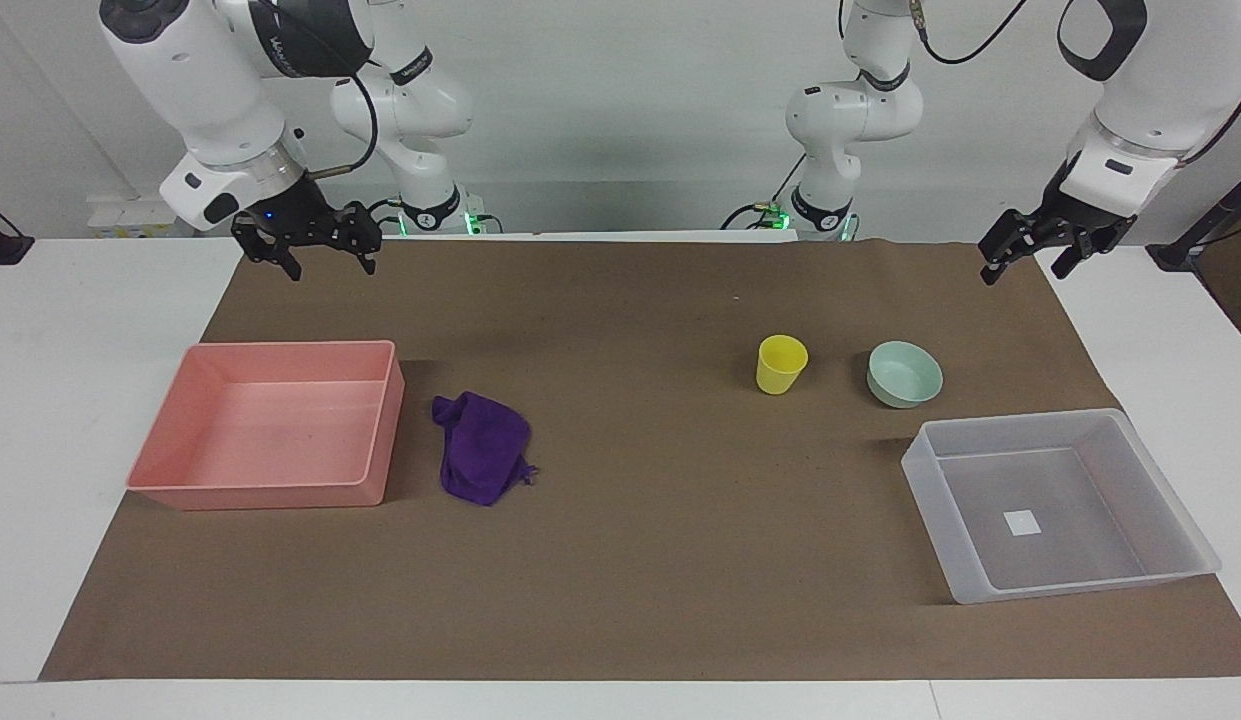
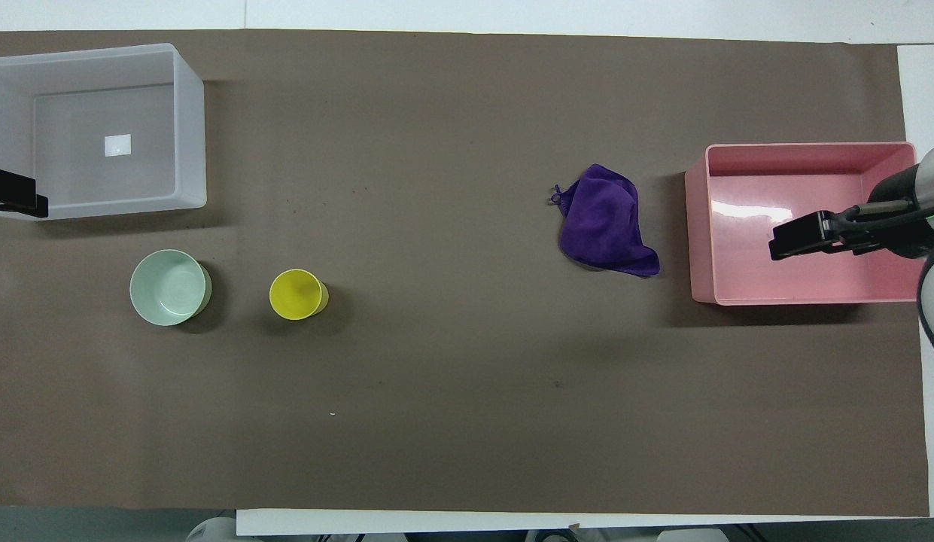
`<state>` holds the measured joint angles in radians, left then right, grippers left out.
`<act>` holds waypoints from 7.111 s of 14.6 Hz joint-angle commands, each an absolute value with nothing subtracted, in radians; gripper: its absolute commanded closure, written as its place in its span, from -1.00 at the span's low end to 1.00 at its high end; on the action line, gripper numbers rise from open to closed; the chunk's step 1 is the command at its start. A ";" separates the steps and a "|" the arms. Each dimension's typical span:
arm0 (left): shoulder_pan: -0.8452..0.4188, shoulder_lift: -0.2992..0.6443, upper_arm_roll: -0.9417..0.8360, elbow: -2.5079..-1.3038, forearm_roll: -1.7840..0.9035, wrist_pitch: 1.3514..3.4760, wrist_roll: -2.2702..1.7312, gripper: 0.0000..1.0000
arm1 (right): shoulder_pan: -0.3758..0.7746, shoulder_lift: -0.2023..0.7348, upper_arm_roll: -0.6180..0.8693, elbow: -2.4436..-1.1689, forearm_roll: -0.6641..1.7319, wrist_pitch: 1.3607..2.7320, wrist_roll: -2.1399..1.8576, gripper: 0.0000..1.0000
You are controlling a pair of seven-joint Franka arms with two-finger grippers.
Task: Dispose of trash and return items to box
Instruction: 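Reach the right gripper out to the purple cloth and grasp it, then lift the cloth with the right gripper while the left gripper grasps the bowl, then drop the cloth in the pink box while the left gripper places the bowl, then release the green bowl in the clear box and reach for the yellow cup, then carry the yellow cup with the left gripper into the clear box, then release the yellow cup onto the bowl and withdraw the left gripper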
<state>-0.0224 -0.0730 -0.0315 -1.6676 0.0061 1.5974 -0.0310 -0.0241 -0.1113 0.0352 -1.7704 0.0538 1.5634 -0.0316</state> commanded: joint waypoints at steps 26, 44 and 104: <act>0.000 -0.085 -0.018 -2.516 0.003 2.422 -0.090 1.00 | 0.178 0.242 0.048 -1.967 0.064 2.164 0.182 0.72; 0.084 0.472 -0.009 -1.441 -0.009 2.022 -0.038 1.00 | -0.119 -0.067 0.034 -1.815 0.048 1.695 -0.090 1.00; 0.077 0.444 -0.014 -1.467 -0.037 1.956 -0.269 -1.00 | -0.025 -0.074 0.057 -1.647 0.055 1.388 -0.060 -0.99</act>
